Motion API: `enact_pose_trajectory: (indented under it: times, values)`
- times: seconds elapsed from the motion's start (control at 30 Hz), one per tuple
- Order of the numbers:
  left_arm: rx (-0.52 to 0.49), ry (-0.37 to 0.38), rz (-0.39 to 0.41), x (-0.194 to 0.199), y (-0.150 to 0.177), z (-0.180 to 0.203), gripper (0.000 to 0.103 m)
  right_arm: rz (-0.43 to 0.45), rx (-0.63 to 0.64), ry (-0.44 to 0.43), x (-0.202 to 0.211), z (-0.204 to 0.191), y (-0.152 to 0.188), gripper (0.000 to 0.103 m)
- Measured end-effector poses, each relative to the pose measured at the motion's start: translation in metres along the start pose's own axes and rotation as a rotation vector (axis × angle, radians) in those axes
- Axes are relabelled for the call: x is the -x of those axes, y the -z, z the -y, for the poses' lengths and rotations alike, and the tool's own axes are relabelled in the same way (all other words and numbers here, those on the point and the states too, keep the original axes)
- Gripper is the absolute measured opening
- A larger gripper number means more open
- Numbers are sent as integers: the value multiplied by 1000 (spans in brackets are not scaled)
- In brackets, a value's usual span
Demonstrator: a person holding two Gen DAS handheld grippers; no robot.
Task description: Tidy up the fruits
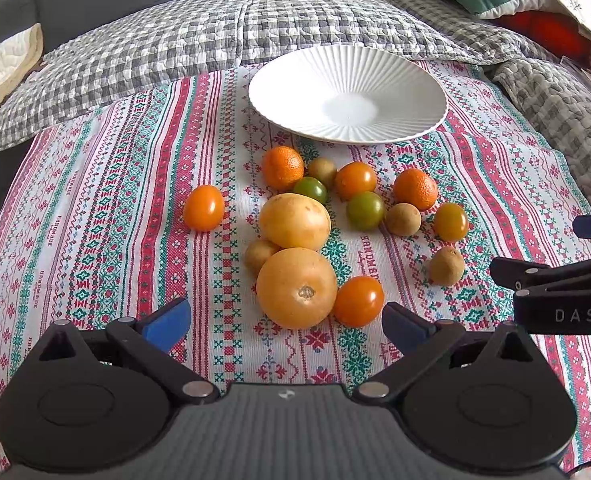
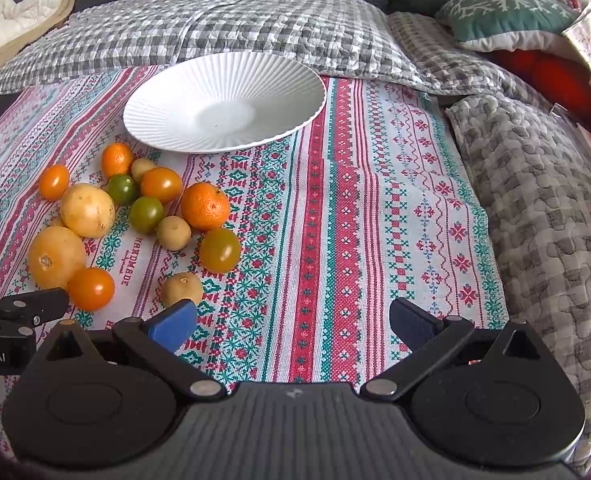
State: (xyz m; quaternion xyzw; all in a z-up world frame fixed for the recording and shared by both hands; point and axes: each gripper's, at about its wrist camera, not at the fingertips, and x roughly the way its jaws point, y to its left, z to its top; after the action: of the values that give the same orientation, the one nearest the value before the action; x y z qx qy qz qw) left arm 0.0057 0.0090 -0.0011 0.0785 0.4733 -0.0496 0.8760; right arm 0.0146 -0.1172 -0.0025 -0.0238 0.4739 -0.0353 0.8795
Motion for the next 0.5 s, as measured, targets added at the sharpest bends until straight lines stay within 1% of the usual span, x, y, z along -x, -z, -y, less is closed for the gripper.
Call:
enact_pose_trajectory:
  times: [0.5]
  values:
    - [-1, 1, 0, 0, 1, 0, 103, -7, 14, -6, -1, -1, 0, 103]
